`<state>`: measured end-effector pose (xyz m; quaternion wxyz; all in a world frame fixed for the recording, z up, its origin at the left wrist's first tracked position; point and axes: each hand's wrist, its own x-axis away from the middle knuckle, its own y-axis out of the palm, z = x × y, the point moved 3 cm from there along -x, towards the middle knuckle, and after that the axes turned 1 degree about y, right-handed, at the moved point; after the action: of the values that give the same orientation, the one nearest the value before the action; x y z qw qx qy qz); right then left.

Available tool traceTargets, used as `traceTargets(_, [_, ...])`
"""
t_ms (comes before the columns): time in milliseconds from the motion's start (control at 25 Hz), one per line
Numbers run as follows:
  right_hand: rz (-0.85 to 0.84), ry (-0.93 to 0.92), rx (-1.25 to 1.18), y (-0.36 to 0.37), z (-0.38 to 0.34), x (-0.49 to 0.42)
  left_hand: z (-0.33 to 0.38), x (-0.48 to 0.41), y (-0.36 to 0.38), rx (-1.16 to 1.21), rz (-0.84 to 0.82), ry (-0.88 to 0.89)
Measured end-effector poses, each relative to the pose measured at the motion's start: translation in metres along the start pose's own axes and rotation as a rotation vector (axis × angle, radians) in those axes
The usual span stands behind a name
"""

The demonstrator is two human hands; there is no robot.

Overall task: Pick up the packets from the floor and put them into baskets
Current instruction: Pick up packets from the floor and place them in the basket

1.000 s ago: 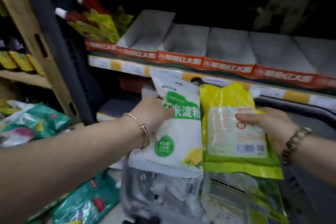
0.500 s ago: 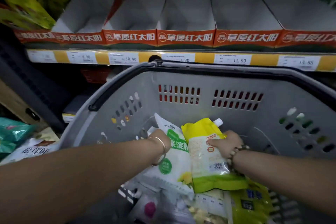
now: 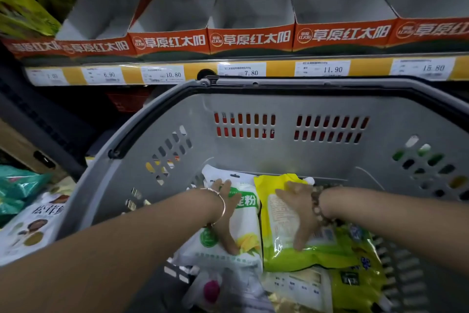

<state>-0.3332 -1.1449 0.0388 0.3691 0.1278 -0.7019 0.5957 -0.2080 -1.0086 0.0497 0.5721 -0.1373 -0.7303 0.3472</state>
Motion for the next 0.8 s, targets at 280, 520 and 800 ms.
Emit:
traceTargets(280, [0.091, 0.035, -0.101, 0.039, -0.014, -0.011, 0.018, -0.029, 0.032, -0.168, 0.016, -0.179])
traceTargets(520, [0.099, 0.054, -0.098, 0.036, -0.023, -0.024, 0.013, -0.034, 0.035, -0.336, 0.054, -0.208])
traceTargets(800, [0.040, 0.063, 0.070, 0.004, -0.028, -0.020, -0.006, 0.004, -0.019, -0.141, 0.037, 0.041])
